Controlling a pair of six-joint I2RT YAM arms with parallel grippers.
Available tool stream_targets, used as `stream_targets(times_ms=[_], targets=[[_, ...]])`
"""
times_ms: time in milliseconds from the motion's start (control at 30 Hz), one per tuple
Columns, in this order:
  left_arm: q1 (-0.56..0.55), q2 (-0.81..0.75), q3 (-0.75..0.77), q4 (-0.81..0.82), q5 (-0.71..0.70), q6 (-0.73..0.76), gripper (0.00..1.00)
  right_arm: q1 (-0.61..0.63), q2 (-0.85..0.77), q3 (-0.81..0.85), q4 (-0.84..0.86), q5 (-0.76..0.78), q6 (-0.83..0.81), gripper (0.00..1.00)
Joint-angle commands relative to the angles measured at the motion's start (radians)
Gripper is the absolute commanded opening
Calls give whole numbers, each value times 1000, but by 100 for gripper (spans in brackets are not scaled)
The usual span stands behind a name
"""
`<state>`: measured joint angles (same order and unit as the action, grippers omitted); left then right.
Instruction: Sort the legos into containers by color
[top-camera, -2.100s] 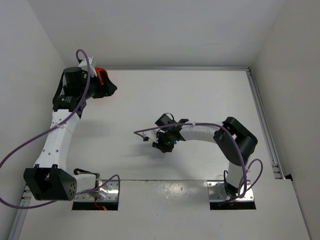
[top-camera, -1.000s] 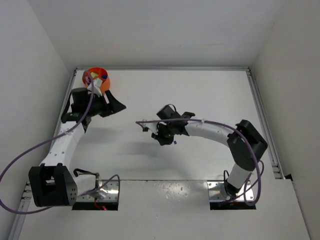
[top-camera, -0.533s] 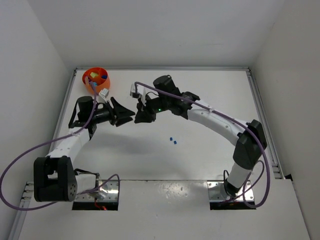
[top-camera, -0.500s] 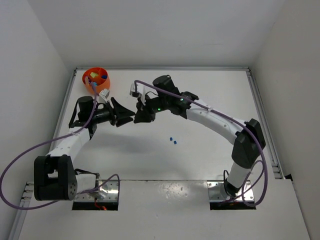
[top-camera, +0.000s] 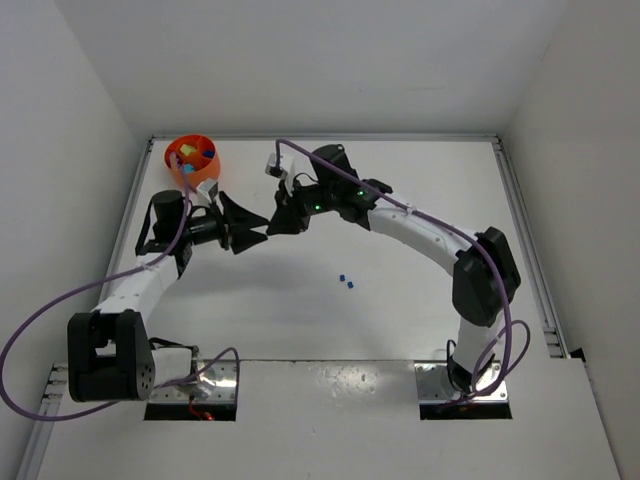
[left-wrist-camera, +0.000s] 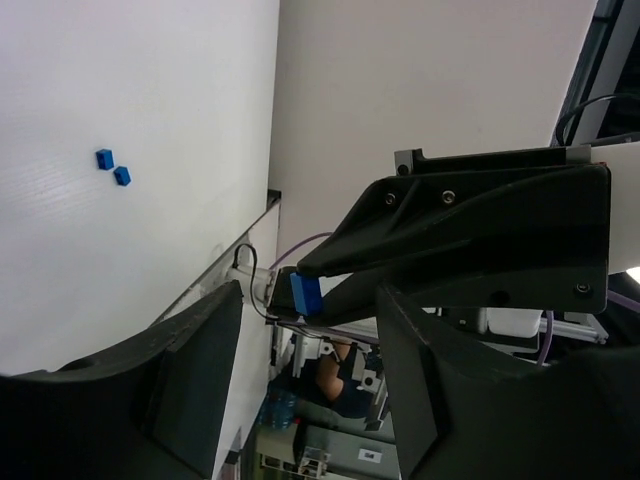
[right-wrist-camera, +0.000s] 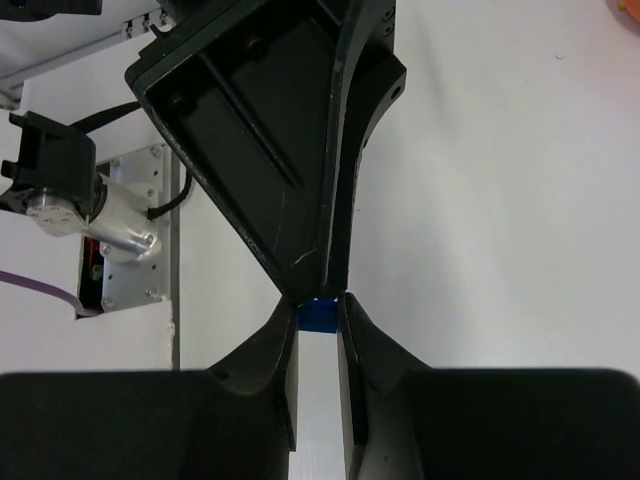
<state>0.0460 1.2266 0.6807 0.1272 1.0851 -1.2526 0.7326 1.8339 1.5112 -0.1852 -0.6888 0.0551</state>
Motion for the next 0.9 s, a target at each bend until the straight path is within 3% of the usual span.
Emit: stream_targets(times_ms=[0, 267, 700, 800, 833, 867], targets=[[8, -29, -26, 63, 35, -68, 61, -10, 14, 49, 84, -12, 12, 0], [8, 20, -36, 176, 75, -221, 60, -10, 56, 58, 184, -80, 104, 0], [-1, 40, -46, 230, 102, -403, 35, 8, 139, 130, 237, -32, 195, 0], [-1, 30, -69, 239, 102, -429, 27, 8, 160, 142, 237, -32, 206, 1], [-1, 30, -69, 239, 102, -441, 23, 17, 160, 142, 237, -32, 206, 5], [-1, 30, -81, 253, 102, -441, 16, 17, 160, 142, 237, -32, 206, 6]])
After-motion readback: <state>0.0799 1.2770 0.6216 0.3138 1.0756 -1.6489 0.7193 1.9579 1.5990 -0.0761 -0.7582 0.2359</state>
